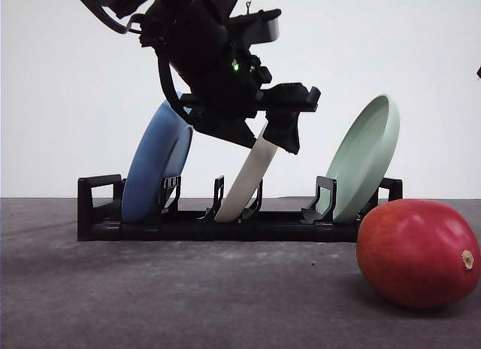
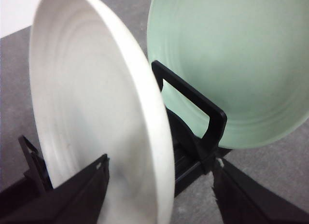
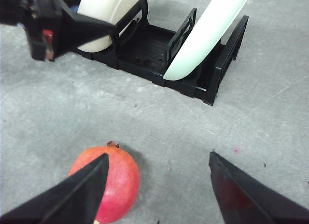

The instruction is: Place pomegranate in white plate

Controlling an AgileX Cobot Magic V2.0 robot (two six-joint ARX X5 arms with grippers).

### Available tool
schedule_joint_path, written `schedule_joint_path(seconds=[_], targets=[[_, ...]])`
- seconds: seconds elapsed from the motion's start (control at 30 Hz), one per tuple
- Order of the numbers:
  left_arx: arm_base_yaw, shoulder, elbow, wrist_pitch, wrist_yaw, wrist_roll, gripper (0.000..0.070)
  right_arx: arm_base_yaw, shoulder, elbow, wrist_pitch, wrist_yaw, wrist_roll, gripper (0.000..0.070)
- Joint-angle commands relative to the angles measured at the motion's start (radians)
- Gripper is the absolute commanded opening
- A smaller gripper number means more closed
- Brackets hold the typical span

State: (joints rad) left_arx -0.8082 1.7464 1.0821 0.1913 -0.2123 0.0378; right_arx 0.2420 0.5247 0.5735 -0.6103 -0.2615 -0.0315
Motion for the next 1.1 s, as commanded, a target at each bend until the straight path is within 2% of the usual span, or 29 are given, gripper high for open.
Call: schedule_joint_path(seconds=[0.0, 0.07, 0.23, 0.33, 0.43, 0.53, 0.6, 0.73, 1.07], targets=[[-0.008, 0.019, 0.023, 0.017, -0.005, -0.006, 0.0383, 0.005, 0.002, 0.016, 0.008, -0.002, -0.009, 0.0419], [-0.008, 0.019, 0.023, 0.017, -0.005, -0.006, 0.0346, 0.005, 0.002, 0.016, 0.008, -0.002, -0.009, 0.0419], [-0.008, 0.019, 0.023, 0.016, -0.005, -0.006, 0.013, 0.005, 0.002, 0.016, 0.008, -0.002, -0.009, 0.0419], [-0.01, 0.018, 0.023, 0.013, -0.005, -0.006, 0.0054, 0.005, 0.002, 0.016, 0.008, -0.002, -0.009, 0.0419], [-0.01, 0.013, 0.023, 0.01, -0.005, -0.01, 0.005, 0.005, 0.002, 0.016, 0.008, -0.002, -0.009, 0.0419], [-0.01, 0.007, 0.023, 0.01, -0.005, -0.047, 0.0048, 0.005, 0.002, 0.016, 0.008, -0.002, -0.009, 0.0419], [-0.01, 0.003, 0.023, 0.009, -0.005, -0.084, 0.0007, 0.005, 0.002, 0.016, 0.008, -0.002, -0.009, 0.0419], [-0.01, -0.01, 0.024, 0.01, -0.005, -0.135, 0.001, 0.004, 0.002, 0.016, 0.008, -0.002, -0.009, 0.0419], [-0.01, -0.071, 0.024, 0.007, -0.005, -0.196, 0.001, 0.004, 0.002, 0.016, 0.008, -0.002, -0.009, 0.0419]])
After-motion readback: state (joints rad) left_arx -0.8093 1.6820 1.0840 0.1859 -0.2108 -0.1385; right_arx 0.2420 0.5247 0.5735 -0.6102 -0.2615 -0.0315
